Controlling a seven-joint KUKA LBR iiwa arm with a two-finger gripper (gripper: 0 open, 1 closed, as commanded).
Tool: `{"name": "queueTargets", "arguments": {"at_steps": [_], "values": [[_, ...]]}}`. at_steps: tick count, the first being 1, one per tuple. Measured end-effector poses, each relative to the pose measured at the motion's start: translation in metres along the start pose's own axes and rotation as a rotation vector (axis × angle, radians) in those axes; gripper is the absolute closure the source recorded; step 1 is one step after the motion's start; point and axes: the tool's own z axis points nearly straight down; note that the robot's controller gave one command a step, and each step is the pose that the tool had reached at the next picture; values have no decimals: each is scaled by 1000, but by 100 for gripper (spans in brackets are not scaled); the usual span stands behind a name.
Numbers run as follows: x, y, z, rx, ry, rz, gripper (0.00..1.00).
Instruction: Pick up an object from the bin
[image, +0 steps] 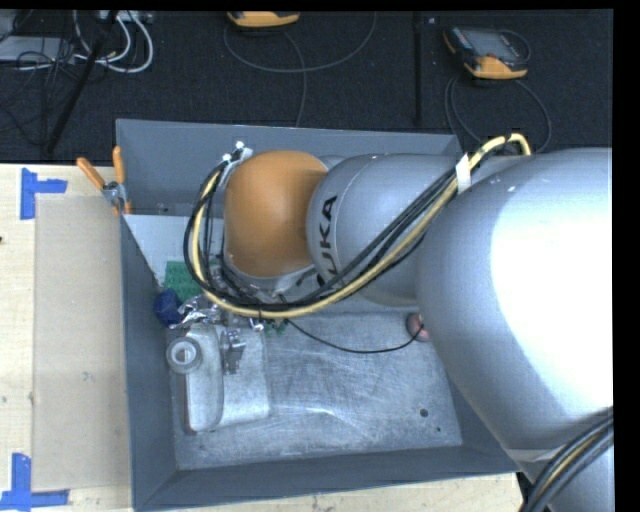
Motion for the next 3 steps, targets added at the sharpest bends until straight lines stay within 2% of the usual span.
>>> {"name": "queueTargets", "arguments": {"at_steps": [1, 2, 3], "values": [[-1, 6, 1, -1, -4, -144, 0], [-1, 6, 3, -2, -8, -143, 100], [-2, 6, -10, -4, 18, -140, 100]]}}
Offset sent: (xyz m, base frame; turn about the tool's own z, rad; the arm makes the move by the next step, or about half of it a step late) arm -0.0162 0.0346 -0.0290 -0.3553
